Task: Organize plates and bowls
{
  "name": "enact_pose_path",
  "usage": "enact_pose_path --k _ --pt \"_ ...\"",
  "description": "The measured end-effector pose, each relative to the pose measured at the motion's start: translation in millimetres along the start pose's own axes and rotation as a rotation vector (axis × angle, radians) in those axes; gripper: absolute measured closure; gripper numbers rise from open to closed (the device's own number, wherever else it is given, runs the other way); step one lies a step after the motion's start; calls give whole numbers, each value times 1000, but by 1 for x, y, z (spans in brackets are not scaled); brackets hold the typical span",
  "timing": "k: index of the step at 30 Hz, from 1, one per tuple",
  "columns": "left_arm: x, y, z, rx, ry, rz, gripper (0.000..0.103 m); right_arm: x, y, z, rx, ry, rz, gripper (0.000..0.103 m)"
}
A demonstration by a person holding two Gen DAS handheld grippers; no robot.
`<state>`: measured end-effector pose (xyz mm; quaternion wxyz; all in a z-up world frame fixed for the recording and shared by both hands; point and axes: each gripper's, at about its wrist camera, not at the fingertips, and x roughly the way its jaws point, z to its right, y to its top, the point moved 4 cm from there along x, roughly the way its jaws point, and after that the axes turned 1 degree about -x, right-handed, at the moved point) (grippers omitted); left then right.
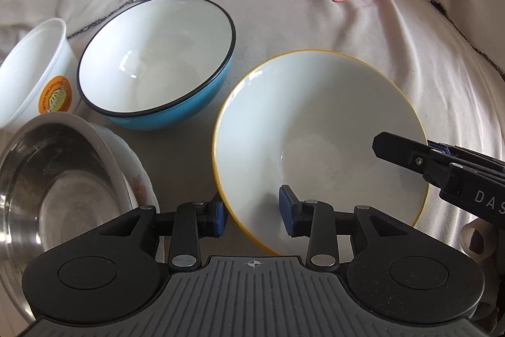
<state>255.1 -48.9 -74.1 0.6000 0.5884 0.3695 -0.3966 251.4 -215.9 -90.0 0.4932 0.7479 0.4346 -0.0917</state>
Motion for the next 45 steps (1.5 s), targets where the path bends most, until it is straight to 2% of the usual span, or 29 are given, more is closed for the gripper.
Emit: enact_pose_path --k 7,10,14,20,27,30,37,41,45 --pt "0 4 3 -34 30 -12 67 3 -6 13 44 54 -32 75" --pt "-4 4 1 -57 15 -12 71 2 -7 16 51 41 -25 75" --pt "-13 5 -5 -64 -6 4 71 -3 -4 15 65 67 -17 75" --pt "-33 9 -19 -88 -82 65 72 -11 10 0 -20 -16 42 75" --pt "-59 19 -38 -95 -182 191 72 3 13 9 -1 -73 -24 75" --pt "-66 28 -59 -168 -195 211 72 2 15 10 -15 -97 -35 75" --pt "-72 56 -120 -258 -74 299 72 -2 39 -4 -79 -133 -25 75" --pt "-51 74 -141 -255 -32 264 72 0 58 -22 -104 -132 -29 75" --pt "-25 84 -154 -259 -39 186 72 17 72 -49 -105 -84 -82 75"
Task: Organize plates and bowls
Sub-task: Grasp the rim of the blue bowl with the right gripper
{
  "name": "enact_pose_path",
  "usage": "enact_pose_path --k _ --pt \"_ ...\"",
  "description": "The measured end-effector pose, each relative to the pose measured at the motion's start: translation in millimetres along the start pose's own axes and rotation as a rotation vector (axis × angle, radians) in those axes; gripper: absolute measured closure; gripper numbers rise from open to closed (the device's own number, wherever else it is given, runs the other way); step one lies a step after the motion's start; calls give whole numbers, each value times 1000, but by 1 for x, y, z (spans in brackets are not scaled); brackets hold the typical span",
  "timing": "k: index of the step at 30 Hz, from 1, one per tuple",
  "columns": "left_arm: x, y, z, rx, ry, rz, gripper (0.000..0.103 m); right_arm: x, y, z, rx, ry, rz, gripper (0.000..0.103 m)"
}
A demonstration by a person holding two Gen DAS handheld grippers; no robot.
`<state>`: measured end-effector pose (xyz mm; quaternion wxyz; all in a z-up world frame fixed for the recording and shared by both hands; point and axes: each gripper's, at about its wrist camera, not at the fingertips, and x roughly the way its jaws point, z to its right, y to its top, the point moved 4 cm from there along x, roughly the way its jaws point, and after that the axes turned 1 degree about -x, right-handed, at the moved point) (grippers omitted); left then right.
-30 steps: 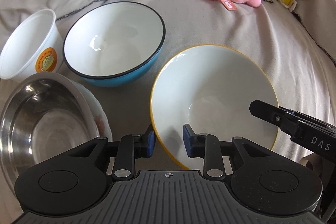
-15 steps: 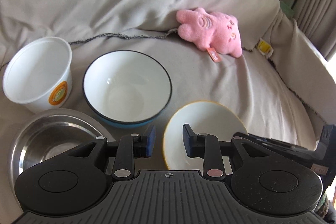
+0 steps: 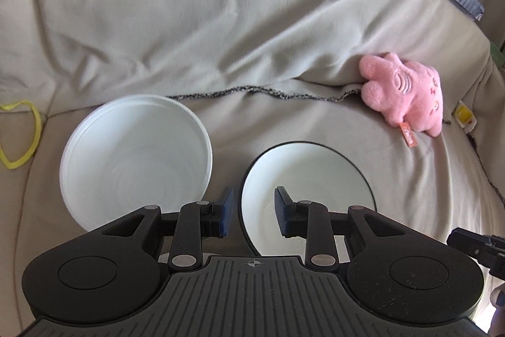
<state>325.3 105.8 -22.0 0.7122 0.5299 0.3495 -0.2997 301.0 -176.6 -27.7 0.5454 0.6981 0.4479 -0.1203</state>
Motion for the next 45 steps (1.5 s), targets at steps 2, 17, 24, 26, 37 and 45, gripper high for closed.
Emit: enact_pose_path --k 2,17,24,26,37,45 --pt "13 -1 -4 6 10 -42 72 15 6 -13 15 37 -54 74" --pt "73 1 26 230 3 -158 52 155 27 -56 149 -30 -370 71" --pt "81 12 35 206 -24 -184 46 169 24 -43 194 2 -412 76" --pt "85 18 41 176 -78 -183 46 164 31 -35 189 -10 -376 76" --pt "129 21 77 250 8 -236 61 152 46 14 239 5 -323 81" --pt "132 21 67 155 0 -263 61 177 37 18 287 56 -393 87"
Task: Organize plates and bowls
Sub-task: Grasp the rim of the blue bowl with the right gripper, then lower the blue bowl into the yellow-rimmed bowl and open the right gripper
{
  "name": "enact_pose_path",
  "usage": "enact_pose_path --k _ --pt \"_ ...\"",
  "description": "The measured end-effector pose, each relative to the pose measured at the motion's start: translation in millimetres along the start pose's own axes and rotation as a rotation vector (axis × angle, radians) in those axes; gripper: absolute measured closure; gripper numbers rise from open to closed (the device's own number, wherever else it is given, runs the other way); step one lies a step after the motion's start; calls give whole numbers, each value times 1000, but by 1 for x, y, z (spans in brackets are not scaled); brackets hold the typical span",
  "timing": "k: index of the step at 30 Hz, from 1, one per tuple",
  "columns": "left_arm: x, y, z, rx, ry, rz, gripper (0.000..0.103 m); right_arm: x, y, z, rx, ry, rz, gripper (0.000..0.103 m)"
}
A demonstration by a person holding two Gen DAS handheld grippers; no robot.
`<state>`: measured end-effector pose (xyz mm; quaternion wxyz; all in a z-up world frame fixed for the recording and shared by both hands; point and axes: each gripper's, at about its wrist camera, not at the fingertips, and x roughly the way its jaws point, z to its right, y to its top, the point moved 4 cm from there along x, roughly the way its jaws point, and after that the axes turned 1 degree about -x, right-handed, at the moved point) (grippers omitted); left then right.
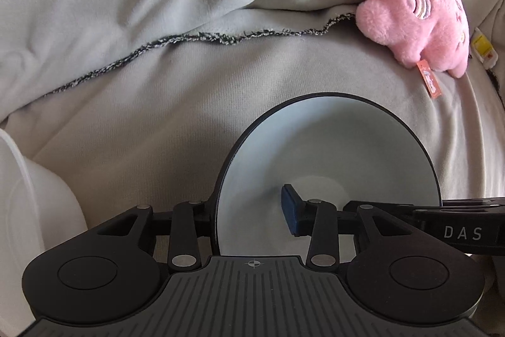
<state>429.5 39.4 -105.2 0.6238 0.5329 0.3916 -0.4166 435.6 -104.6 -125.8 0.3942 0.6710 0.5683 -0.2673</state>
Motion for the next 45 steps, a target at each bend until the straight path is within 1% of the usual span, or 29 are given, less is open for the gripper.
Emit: enact_pose_path --k 3,5,7,9,13,17,20,23,25,27,29,32,34,36,39,45 --pt "-4 2 2 -21 18 -21 61 -2 -3 -3 -25 -7 28 86" --pt "-10 0 6 -11 30 -9 62 -5 -4 -3 -18 -1 38 84" --pt "-24 -1 12 20 39 25 63 -14 -5 -4 -19 9 71 84" --pt "-43 1 17 29 36 63 65 -35 -9 -8 -39 30 109 84" --pt "-92 -2 34 49 41 130 65 -77 -18 -20 -86 67 163 84" --pt "-128 -24 59 94 44 148 65 -120 -42 -26 -133 77 192 83" --pt "-140 -51 78 122 31 116 65 -141 -68 -21 -159 68 193 83" --pt "-139 -83 94 148 23 66 66 -156 -91 -11 -162 57 172 83" --pt "-133 -101 101 171 28 35 68 -161 -105 -4 -173 41 164 83" --pt "-126 -113 106 180 41 7 70 -159 -116 3 -182 12 156 83" --pt "-117 -123 108 186 55 -16 70 -151 -123 10 -181 -8 141 83" --pt "-106 -126 108 190 77 -41 71 -139 -129 23 -155 2 116 83" --pt "-100 -127 105 189 87 -56 76 -130 -133 29 -142 7 104 83" --pt "-93 -128 101 181 87 -72 76 -123 -135 34 -134 9 95 82" --pt "-95 -124 97 172 82 -54 78 -117 -136 36 -136 20 99 82" --pt "-98 -127 96 163 64 -53 80 -117 -137 28 -168 -25 119 80"
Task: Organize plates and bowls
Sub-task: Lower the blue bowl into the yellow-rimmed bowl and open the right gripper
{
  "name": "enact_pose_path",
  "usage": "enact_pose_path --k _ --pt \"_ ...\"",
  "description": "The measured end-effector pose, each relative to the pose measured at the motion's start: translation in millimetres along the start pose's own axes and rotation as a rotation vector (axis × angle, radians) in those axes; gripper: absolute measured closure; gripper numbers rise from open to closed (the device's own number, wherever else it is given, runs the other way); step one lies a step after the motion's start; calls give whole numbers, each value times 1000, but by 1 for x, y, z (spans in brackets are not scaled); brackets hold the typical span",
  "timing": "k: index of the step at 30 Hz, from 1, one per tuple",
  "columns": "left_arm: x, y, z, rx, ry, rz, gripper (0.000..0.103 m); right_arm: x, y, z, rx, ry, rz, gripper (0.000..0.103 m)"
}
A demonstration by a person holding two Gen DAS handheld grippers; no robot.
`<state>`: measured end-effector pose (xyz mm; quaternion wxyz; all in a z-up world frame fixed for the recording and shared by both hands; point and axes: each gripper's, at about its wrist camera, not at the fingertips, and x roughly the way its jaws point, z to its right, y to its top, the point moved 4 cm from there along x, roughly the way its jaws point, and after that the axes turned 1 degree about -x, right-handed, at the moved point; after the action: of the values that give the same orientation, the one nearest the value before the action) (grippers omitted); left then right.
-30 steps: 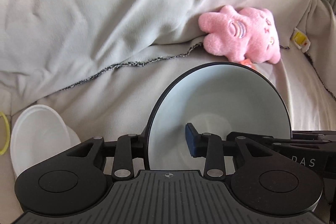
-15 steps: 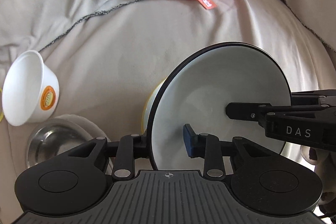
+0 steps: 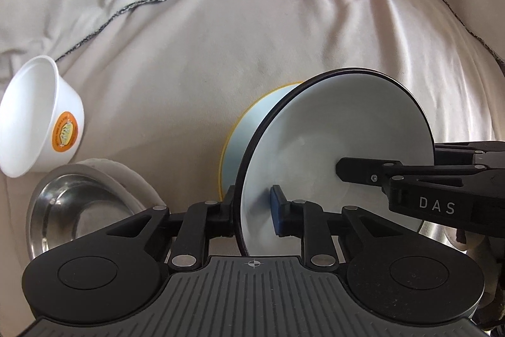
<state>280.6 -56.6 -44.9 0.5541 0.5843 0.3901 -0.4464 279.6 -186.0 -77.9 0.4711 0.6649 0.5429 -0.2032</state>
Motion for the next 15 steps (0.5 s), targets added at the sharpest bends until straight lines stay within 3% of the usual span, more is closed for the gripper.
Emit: enact_pose_path --k 5,7,10,15 --pt "-7 -1 -4 10 -10 25 84 -7 -1 -5 -43 -52 7 77" --pt "-13 0 -4 26 27 55 85 -13 0 -6 -66 -83 27 76" --pt "-23 3 0 56 8 92 86 -22 2 -7 -72 -59 44 69" --pt "-26 0 15 110 4 89 86 -26 2 -11 -80 -77 47 70"
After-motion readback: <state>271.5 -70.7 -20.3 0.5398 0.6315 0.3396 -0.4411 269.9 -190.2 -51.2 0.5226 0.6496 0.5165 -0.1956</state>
